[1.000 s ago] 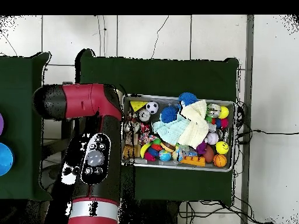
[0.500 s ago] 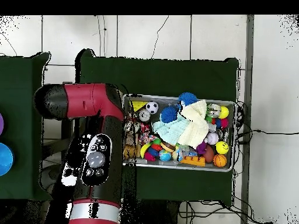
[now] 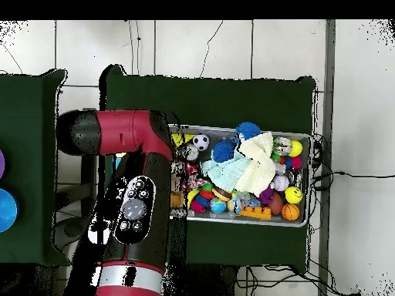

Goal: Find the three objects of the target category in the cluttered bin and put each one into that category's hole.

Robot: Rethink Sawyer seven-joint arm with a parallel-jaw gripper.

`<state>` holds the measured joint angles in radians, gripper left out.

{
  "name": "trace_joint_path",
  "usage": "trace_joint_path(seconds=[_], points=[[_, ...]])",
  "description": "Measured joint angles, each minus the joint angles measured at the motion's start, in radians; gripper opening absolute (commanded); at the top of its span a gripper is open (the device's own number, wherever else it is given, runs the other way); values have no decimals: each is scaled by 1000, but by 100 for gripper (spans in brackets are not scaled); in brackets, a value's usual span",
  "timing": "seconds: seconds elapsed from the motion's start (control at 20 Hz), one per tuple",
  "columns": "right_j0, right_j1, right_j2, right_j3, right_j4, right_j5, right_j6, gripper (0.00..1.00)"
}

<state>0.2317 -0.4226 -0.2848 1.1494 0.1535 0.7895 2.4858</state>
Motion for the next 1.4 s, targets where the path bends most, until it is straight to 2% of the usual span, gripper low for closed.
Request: trace_joint_path(seconds=[0.35, 0.85, 1.4], points=[[-40, 38, 0, -2, -3, -60, 0, 0], [-76, 48, 14, -4, -2, -60, 0, 0], [-45, 15, 20, 12, 27, -44, 0, 0]])
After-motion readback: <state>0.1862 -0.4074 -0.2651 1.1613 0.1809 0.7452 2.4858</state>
